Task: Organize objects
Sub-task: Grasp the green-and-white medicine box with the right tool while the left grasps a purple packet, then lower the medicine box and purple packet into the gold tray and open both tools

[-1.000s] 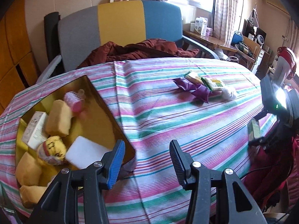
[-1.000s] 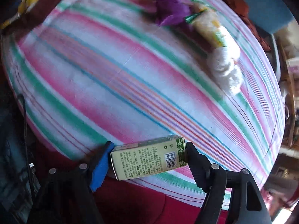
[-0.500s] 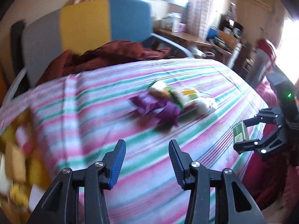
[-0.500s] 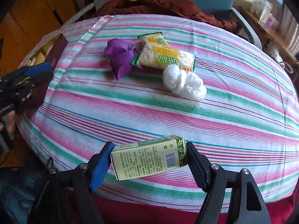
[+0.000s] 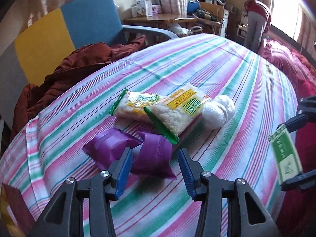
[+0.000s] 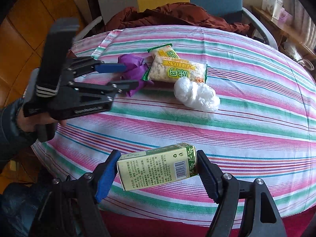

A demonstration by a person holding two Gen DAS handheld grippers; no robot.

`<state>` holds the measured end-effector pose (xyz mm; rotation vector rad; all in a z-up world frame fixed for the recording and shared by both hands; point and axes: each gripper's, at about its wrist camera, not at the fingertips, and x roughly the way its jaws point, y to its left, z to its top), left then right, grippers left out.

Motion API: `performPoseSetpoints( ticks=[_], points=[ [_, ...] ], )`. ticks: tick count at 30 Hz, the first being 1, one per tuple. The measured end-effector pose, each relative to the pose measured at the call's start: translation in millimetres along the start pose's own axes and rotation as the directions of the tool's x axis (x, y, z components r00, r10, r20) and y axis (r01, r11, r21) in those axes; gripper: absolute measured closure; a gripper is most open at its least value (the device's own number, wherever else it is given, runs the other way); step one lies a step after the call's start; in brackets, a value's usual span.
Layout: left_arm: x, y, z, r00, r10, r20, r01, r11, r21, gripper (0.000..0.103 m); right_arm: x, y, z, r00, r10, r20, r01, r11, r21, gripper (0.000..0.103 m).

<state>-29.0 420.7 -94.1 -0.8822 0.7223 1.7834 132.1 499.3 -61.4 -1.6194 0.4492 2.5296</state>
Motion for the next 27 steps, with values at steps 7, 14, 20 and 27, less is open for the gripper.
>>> performPoseSetpoints(
  ticks=[7,14,20,27],
  points=[
    [18.0,0.6,-5.9,1.000,0.000,-0.027,0.000,1.000,-0.018,0.069,-1.9,-2.2,0.1,1.000,-0.005,0.024,0.005,1.000,0.015,0.026],
    [-23.2,-7.8,-64.1,1.000,-0.003,-0.007,0.002,0.995,-0.101,0.069,-1.8,-0.9,1.7,0.999,-0.012,0.031,0.012,1.000,0.011,0.026],
    [-59.0,-1.0,-115.6,1.000,0.002,0.023,0.004,0.969,-0.246,0.070,-6.5,-0.3,0.8,0.996,-0.065,0.059,0.064,0.998,0.021,0.026],
    [-85.4,7.1,-130.9,0.999,0.013,0.036,-0.001,0.950,-0.313,0.070,-10.6,2.2,-0.5,0.983,-0.166,0.083,0.164,0.986,0.025,0.026]
  ],
)
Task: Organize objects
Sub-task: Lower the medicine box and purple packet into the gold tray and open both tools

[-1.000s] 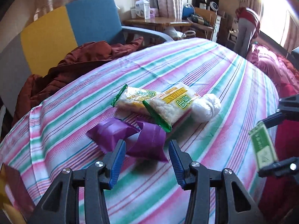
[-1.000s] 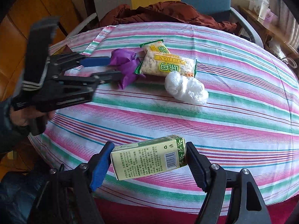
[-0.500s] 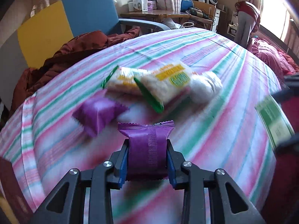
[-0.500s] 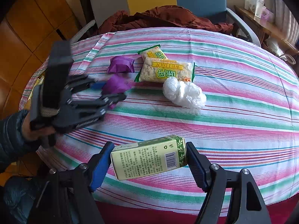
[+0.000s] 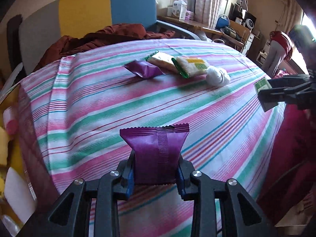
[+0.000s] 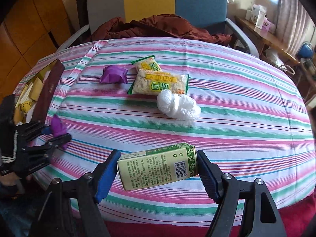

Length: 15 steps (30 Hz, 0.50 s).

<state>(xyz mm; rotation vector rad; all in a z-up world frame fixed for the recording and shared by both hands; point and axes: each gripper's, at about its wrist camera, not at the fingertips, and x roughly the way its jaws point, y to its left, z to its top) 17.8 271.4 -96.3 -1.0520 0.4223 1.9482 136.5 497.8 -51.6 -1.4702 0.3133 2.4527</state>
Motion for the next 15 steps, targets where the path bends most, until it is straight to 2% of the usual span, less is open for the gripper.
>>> performPoseSetpoints(
  ticks=[7,12,15],
  points=[
    [-57.3,15.8,-4.4,0.995,0.007,0.104,-0.001,0.998,-0.062,0.070,2.1,-3.1,-0.2,0.999,-0.050,-0.016,0.051,0.998,0.030,0.026],
    [-91.3,43.6,-8.5,0.986,0.041,0.161,-0.019,0.990,-0.140,0.070,3.2,-0.4,1.0,0.993,-0.111,-0.045,0.113,0.993,0.038,0.026],
    [-110.2,67.8,-12.3,0.978,0.086,0.193,-0.046,0.978,-0.203,0.070,-5.9,16.9,8.3,0.998,-0.060,-0.018,0.060,0.997,0.040,0.026]
  ],
)
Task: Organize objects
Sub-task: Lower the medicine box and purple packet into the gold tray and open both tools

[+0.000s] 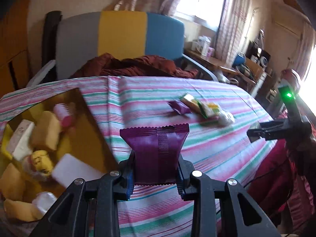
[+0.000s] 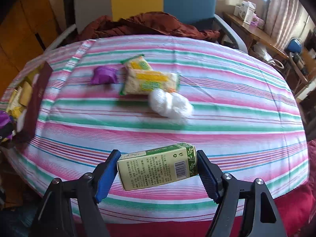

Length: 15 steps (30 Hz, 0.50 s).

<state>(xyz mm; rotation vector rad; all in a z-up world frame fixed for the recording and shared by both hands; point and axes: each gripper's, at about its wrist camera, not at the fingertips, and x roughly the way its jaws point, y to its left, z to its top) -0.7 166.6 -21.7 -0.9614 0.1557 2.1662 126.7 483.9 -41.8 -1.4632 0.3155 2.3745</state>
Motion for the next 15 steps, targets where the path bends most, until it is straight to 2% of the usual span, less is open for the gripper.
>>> performPoseSetpoints(
  ticks=[4,7,11,15],
  points=[
    [-20.8,42.5,0.4,0.997,0.061,0.041,-0.056,0.992,-0.110,0.070,-16.2,51.5,18.2,0.996,0.076,0.057,-0.070,0.993,-0.097,0.026],
    [-34.6,74.7,-3.1,0.992,0.114,0.059,-0.101,0.977,-0.185,0.070,-21.0,102.4,33.7,0.985,0.155,0.080,-0.138,0.973,-0.185,0.026],
    [-49.4,112.2,-10.8,0.980,0.189,0.060,-0.168,0.951,-0.259,0.070,-17.5,174.3,48.4,0.960,0.272,0.063,-0.243,0.926,-0.290,0.026],
    [-57.0,148.2,-13.1,0.965,0.256,0.049,-0.230,0.924,-0.305,0.070,-11.0,237.7,56.5,0.944,0.327,0.041,-0.286,0.874,-0.393,0.026]
  ],
)
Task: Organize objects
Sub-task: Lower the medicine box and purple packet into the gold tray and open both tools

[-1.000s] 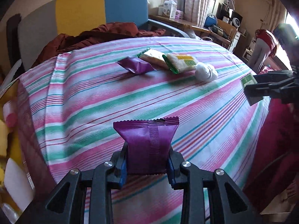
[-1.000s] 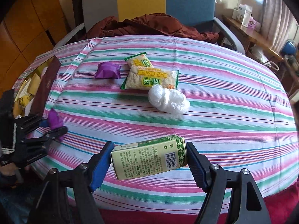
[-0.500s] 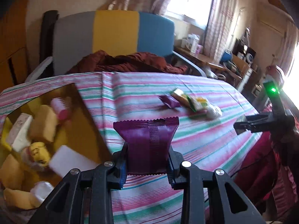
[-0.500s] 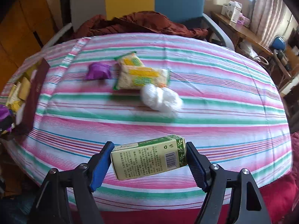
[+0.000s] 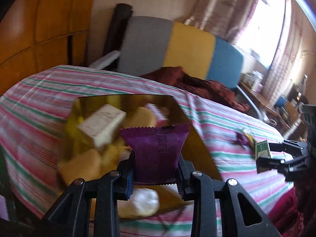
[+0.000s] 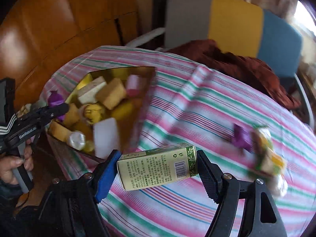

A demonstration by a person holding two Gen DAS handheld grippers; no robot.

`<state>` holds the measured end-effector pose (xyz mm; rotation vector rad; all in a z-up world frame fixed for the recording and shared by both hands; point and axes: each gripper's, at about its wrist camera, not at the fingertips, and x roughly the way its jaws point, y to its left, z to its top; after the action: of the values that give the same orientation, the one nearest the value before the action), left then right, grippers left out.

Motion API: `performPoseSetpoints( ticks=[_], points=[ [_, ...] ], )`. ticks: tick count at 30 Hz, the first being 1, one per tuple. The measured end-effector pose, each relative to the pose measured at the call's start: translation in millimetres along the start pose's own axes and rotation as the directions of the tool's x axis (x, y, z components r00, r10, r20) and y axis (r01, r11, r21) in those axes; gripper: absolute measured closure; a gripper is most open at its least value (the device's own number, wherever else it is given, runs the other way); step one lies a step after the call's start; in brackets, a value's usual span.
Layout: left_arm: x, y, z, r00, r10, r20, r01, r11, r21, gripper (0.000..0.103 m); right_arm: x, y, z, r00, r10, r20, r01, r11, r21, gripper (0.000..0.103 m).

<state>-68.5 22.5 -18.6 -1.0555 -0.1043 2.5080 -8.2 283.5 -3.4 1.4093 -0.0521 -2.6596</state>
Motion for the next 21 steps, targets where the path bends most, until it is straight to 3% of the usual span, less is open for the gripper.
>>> performPoseSetpoints(
  ticks=[6,8,9,10,12,21],
  points=[
    [9.6,26.4,19.0,0.997,0.077,0.009,-0.077,0.997,-0.001,0.068,46.6,54.8,48.3,0.999,0.041,-0.013,-0.042,0.997,-0.067,0.026],
    [14.9,30.2,22.9,0.995,0.099,0.002,-0.099,0.995,-0.003,0.055,57.7,61.9,64.6,0.999,0.043,0.013,-0.042,0.998,-0.044,0.024],
    [18.3,32.7,24.2,0.995,0.101,-0.007,-0.101,0.995,-0.009,0.046,63.3,64.3,74.0,0.998,0.047,0.032,-0.046,0.999,-0.026,0.016],
    [19.3,35.0,24.7,0.995,0.102,-0.009,-0.102,0.995,-0.017,0.040,66.7,64.8,79.7,0.998,0.035,0.047,-0.035,0.999,-0.004,0.000],
    [18.3,39.4,23.4,0.995,0.102,-0.005,-0.102,0.994,-0.029,0.038,69.8,64.8,86.7,0.997,0.015,0.069,-0.017,1.000,0.023,0.000],
    [-2.7,33.8,5.9,0.991,0.129,0.030,-0.128,0.991,-0.036,0.038,55.8,59.8,54.4,0.997,0.003,0.079,-0.008,0.998,0.067,0.000]
  ],
)
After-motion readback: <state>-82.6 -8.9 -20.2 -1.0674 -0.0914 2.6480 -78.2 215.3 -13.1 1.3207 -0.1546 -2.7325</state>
